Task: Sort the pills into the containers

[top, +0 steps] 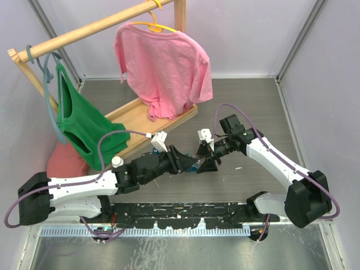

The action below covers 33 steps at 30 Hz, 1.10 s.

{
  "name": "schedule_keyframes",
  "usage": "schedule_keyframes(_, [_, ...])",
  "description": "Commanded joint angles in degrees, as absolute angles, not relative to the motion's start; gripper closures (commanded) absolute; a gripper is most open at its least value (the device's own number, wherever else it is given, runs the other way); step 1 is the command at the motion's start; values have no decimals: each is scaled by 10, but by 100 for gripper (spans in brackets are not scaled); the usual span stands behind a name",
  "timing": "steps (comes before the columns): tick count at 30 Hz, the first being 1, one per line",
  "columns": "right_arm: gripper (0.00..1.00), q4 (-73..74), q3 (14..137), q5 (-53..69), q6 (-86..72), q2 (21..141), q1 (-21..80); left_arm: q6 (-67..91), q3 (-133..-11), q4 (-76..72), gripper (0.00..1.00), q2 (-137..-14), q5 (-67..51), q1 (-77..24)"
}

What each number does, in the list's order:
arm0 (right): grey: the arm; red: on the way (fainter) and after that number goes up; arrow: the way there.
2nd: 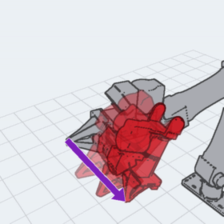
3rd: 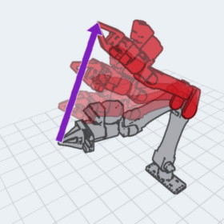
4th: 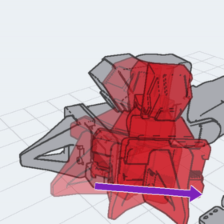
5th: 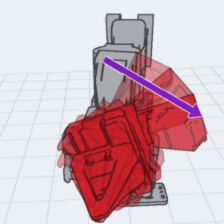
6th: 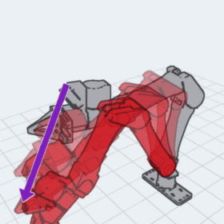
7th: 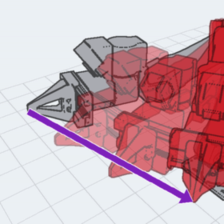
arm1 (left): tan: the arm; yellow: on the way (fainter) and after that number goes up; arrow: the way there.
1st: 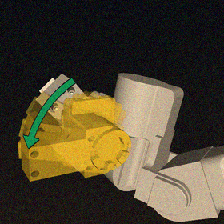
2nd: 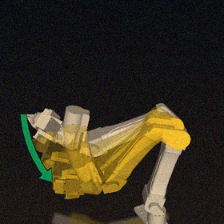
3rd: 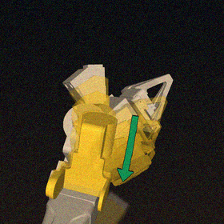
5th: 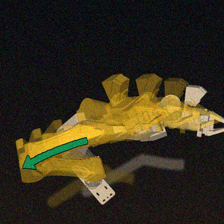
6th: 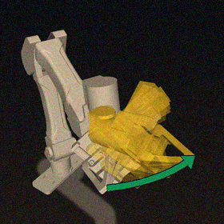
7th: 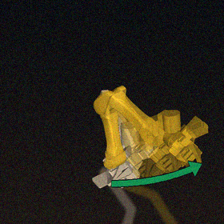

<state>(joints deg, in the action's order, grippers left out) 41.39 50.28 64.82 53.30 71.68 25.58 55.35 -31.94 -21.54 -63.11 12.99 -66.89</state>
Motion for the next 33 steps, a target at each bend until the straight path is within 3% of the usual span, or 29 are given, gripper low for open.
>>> schedule_keyframes(1, [99, 381, 522, 648, 526, 712, 252, 695, -406, -94, 100, -622, 226, -691])
schedule_keyframes(7, [99, 381, 523, 648, 526, 709, 252, 671, -408, -111, 98, -624, 220, -690])
schedule_keyframes(10, [99, 382, 523, 651, 527, 709, 252, 645, -387, -161, 58, -617, 202, -691])
schedule_keyframes(12, [99, 384, 523, 653, 528, 709, 252, 632, -379, -173, 40, -610, 195, -691])
schedule_keyframes(15, [99, 387, 523, 656, 533, 710, 252, 609, -365, -178, 22, -598, 187, -691])
schedule_keyframes(19, [99, 390, 522, 657, 537, 709, 251, 558, -322, -217, 9, -571, 172, -690])
schedule_keyframes(26, [99, 412, 524, 670, 569, 709, 252, 259, -215, -335, 0, -499, 90, -691])
schedule_keyframes(33, [99, 421, 523, 674, 582, 711, 252, -114, -193, -382, 2, -472, -44, -690])
